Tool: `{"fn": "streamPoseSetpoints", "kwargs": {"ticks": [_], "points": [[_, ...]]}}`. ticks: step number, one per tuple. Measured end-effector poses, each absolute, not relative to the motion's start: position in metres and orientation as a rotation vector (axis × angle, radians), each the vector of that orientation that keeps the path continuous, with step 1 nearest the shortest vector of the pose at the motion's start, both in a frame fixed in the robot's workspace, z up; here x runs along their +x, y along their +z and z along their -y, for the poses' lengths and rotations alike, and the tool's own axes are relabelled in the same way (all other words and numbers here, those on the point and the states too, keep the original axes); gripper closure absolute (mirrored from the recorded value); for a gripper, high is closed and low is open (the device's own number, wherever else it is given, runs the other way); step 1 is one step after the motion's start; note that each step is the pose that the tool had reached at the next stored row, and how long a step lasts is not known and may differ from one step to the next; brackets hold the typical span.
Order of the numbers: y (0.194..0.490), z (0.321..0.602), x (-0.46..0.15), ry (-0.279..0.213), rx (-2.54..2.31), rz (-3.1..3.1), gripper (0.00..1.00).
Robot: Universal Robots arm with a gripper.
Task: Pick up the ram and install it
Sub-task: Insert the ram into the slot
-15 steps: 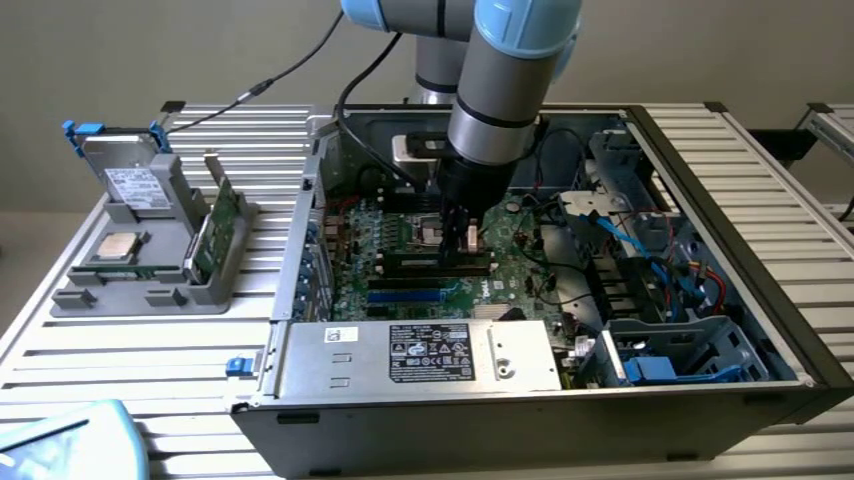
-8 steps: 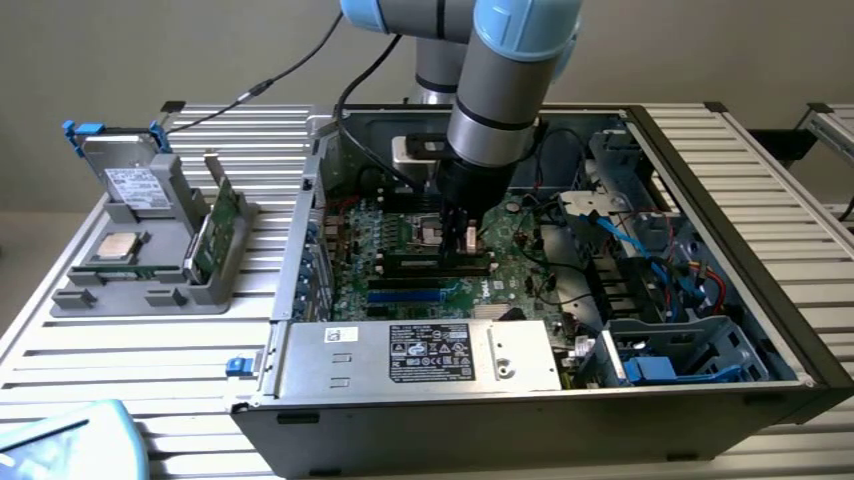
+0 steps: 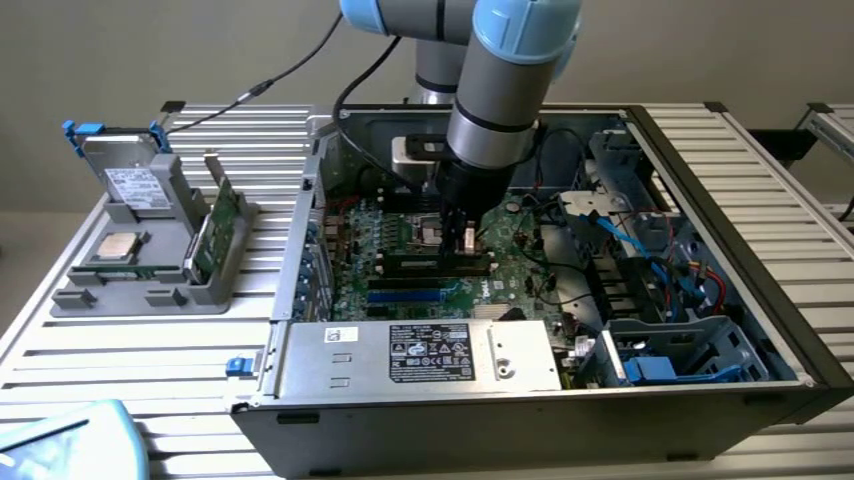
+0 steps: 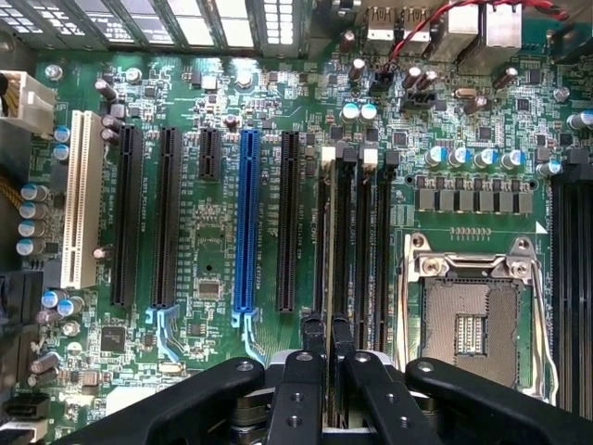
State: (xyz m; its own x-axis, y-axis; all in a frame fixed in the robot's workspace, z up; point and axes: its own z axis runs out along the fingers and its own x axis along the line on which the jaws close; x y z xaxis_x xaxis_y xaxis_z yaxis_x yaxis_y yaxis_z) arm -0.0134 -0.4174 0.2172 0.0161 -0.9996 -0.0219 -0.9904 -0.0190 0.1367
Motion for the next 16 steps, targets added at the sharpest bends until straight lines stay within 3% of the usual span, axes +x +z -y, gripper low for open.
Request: {"fn": "streamPoseSetpoints", "kwargs": {"ticks": [11,14,16], "points": [[0.2162,0.4174,-0.0134,-0.171,2.173,2.147,0.86],[0.2162,0.4174,-0.0134,-0.171,2.173,2.147,0.78],[0.2162,0.4174,-0.0134,-0.171,2.173,2.146,0.66]]}}
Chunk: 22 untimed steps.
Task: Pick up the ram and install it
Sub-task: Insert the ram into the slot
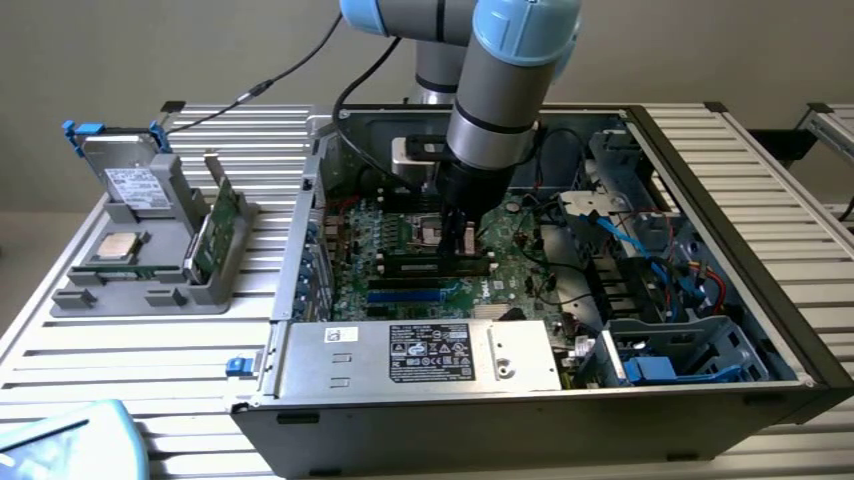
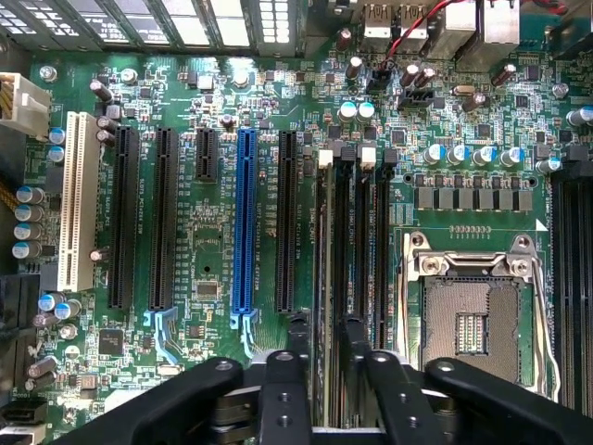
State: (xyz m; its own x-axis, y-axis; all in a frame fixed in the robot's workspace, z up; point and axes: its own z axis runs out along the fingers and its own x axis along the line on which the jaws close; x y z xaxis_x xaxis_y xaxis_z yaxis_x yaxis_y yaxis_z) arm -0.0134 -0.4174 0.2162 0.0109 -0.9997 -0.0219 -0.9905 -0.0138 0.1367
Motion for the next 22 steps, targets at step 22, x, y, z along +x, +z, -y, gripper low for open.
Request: {"fn": "streamPoseSetpoints", "kwargs": {"ticks": [22], "points": [[0.26,0.417,-0.019,-0.146,2.186,2.159,0.75]]}}
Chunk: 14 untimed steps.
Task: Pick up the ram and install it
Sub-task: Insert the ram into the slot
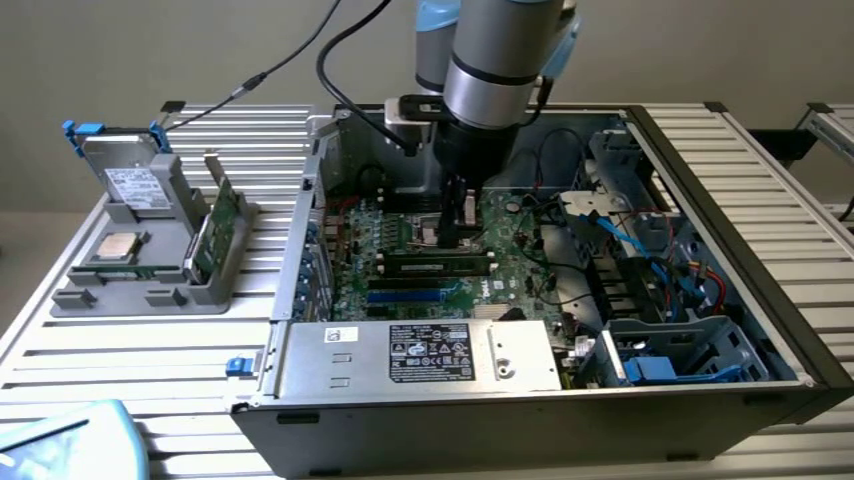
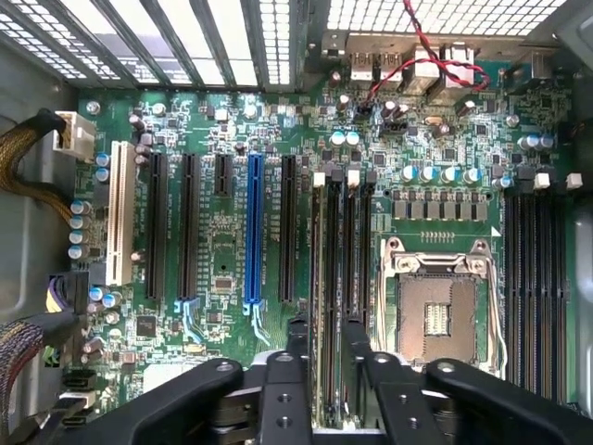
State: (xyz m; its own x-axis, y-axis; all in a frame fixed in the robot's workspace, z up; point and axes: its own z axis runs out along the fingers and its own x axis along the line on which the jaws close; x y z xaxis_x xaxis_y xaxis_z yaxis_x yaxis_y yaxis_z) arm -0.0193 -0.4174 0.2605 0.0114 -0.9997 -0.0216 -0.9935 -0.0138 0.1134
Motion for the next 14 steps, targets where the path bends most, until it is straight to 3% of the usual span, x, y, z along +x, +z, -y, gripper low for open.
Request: {"fn": "streamPoseSetpoints", "kwargs": {"ticks": [4,14], "points": [[0.2607,0.4173,-0.0212,-0.12,2.199,2.171,0.89],[0.2612,0.4173,-0.0216,-0.095,2.209,2.18,0.89]]}}
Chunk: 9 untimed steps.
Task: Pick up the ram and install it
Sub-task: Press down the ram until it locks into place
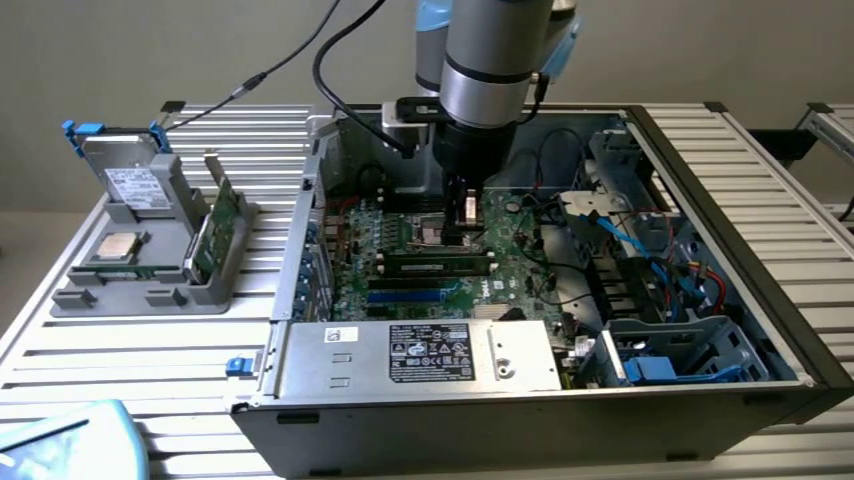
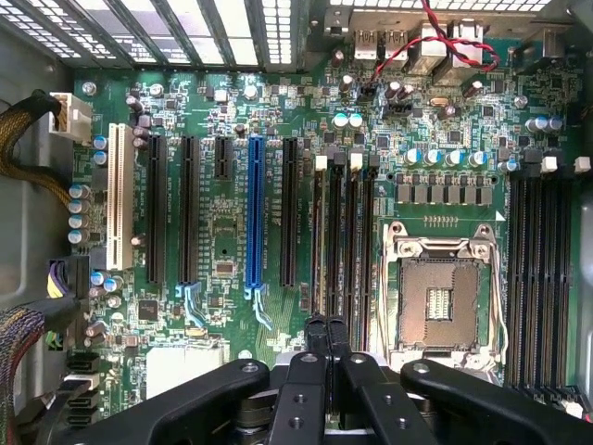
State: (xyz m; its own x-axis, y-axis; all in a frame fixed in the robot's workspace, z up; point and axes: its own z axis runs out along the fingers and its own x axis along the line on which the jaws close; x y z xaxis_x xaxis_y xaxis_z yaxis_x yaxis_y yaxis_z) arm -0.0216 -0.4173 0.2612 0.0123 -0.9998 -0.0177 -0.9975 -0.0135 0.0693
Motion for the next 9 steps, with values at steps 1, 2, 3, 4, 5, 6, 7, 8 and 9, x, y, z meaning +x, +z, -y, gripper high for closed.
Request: {"fn": "streamPoseSetpoints", "kwargs": {"ticks": [1,2,3,4,5,6,7,8,9], "points": [[0.2612,0.4173,-0.0216,-0.095,2.209,2.18,0.89],[0.2612,0.4173,-0.0216,-0.095,2.208,2.18,0.89],[0.2612,0.4173,-0.0216,-0.095,2.209,2.18,0.89],[0.2613,0.4173,-0.0216,-0.095,2.208,2.18,0.89],[0.2612,0.4173,-0.0216,-0.095,2.209,2.18,0.89],[0.2612,0.4173,-0.0216,-0.095,2.208,2.18,0.89],[0.2612,0.4173,-0.0216,-0.095,2.209,2.18,0.89],[0.2612,0.4173,-0.0216,-0.095,2.209,2.18,0.89],[0.2612,0.4173,-0.0216,-0.095,2.209,2.18,0.89]]}}
